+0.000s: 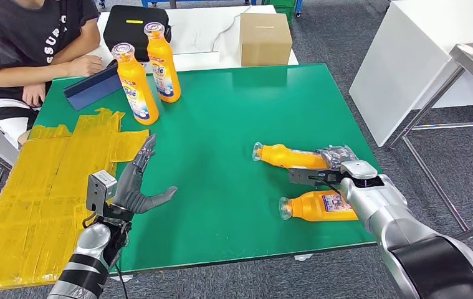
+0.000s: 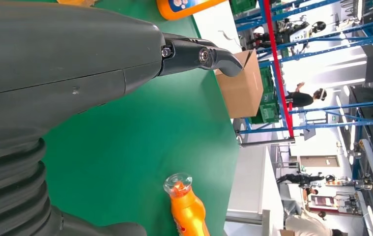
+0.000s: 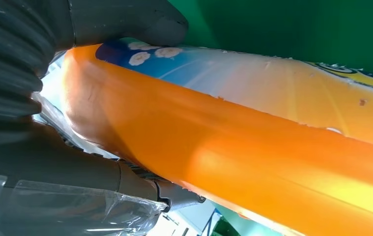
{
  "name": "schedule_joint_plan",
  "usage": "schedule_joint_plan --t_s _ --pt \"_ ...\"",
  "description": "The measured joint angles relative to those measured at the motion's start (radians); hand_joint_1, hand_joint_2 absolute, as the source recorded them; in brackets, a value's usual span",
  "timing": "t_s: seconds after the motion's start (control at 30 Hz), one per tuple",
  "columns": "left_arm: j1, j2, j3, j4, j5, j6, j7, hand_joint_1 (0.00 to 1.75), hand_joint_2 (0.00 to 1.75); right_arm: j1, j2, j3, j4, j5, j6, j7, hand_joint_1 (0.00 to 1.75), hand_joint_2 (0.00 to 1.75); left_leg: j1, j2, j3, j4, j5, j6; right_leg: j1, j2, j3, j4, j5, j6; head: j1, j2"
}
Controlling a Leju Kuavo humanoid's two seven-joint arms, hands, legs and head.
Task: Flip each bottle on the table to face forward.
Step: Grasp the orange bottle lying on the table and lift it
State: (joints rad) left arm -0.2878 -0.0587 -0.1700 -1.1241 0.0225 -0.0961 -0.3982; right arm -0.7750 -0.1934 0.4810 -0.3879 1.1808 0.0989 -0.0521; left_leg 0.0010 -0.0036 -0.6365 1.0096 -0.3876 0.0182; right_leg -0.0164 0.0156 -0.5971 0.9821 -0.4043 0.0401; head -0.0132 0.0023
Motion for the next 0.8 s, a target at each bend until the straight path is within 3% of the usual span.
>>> schedule_joint_plan --t_s 0.17,0.23,0.53,0.8 --pt "-0.009 0.000 -0.001 0.011 0.000 0.000 -0.003 0.00 1.75 0.000 0.002 0.001 0.002 -0.004 -0.001 -0.005 1.75 1.75 0.000 0.000 0.001 0.000 0.000 0.000 0.000 0.000 0.001 0.000 0.000 0.000 0.000 0.000" --pt "-0.010 0.000 -0.001 0.012 0.001 0.000 -0.004 0.00 1.75 0.006 0.003 0.000 0.002 -0.016 -0.043 -0.025 1.75 1.75 0.000 0.000 0.001 0.000 0.000 0.000 0.000 0.000 0.002 0.000 0.000 0.000 0.000 0.000" --pt "0.029 0.003 0.000 -0.028 0.003 0.009 -0.006 0.00 1.75 0.123 0.023 -0.069 -0.075 -0.172 -0.453 -0.143 1.75 1.75 0.000 0.000 -0.004 0.000 -0.001 -0.001 0.000 0.001 -0.002 0.001 0.000 0.000 0.000 0.000" --pt "0.051 0.004 0.001 -0.060 0.003 0.010 -0.002 0.00 1.75 0.180 0.044 -0.121 -0.156 -0.188 -0.481 -0.148 1.75 1.75 0.000 -0.002 -0.011 0.000 0.000 0.000 0.000 0.000 -0.008 0.001 0.000 0.001 0.000 0.000"
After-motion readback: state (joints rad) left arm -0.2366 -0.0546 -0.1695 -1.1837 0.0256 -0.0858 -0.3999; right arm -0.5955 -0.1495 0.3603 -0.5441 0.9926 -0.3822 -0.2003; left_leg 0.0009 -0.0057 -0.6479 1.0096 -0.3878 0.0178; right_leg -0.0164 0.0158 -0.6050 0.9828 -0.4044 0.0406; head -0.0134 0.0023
